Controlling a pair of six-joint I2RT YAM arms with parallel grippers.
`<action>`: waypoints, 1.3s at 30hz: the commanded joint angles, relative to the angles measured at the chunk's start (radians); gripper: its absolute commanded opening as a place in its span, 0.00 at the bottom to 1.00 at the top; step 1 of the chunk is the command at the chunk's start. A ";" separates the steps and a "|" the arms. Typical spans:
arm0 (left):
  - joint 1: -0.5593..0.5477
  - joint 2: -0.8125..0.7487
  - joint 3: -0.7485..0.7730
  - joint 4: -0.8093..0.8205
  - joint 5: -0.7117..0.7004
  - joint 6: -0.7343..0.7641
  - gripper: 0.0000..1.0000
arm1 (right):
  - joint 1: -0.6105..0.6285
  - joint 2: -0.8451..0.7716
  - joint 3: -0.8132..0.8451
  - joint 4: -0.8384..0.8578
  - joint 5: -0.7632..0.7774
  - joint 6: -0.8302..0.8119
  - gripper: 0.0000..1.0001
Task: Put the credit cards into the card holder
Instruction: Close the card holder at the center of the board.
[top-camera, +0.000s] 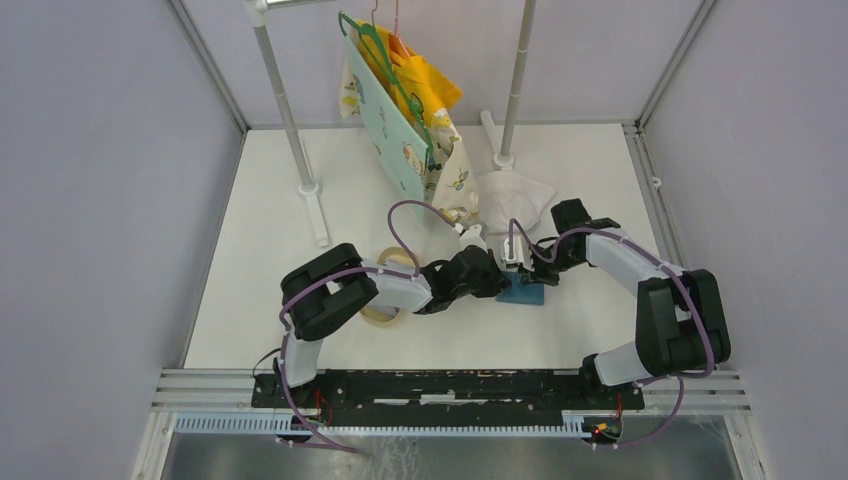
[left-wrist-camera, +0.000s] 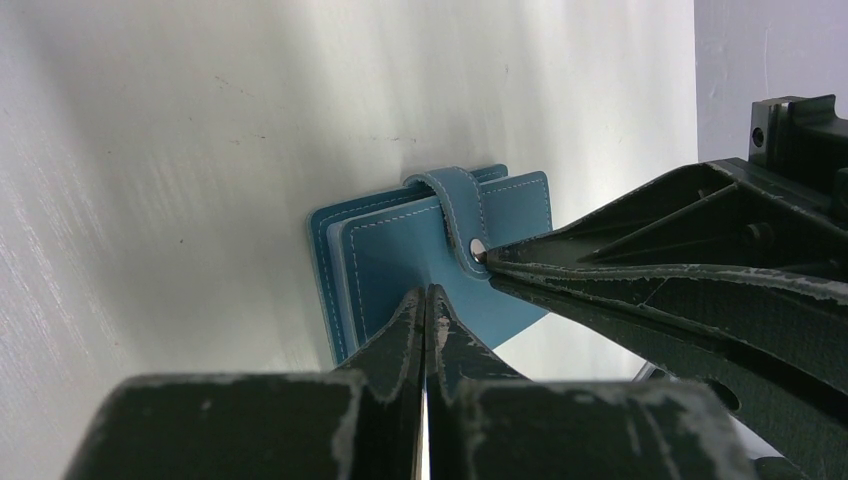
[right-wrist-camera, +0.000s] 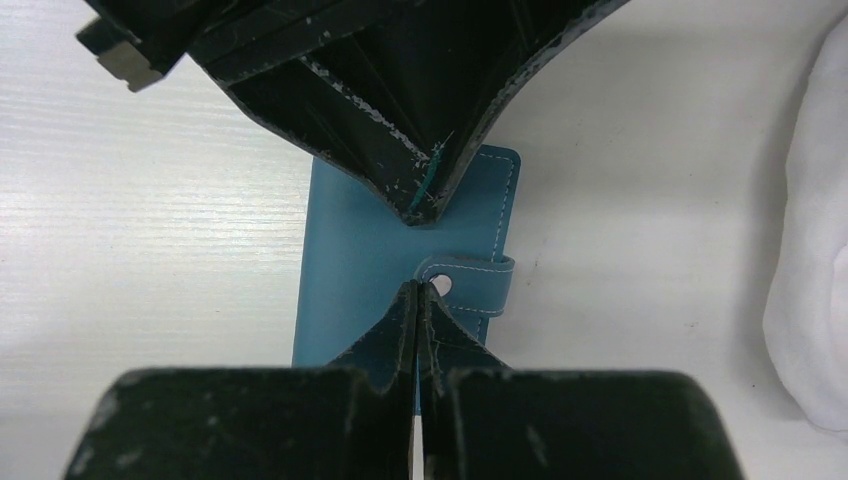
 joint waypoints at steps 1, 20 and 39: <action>-0.005 0.019 -0.016 -0.146 -0.041 0.003 0.02 | 0.019 -0.024 -0.012 -0.037 -0.002 -0.004 0.00; -0.006 0.023 -0.013 -0.146 -0.040 0.004 0.02 | 0.040 -0.031 -0.010 -0.075 0.031 -0.020 0.00; -0.011 0.020 -0.009 -0.148 -0.038 0.004 0.02 | 0.065 -0.041 -0.039 -0.051 0.061 0.013 0.00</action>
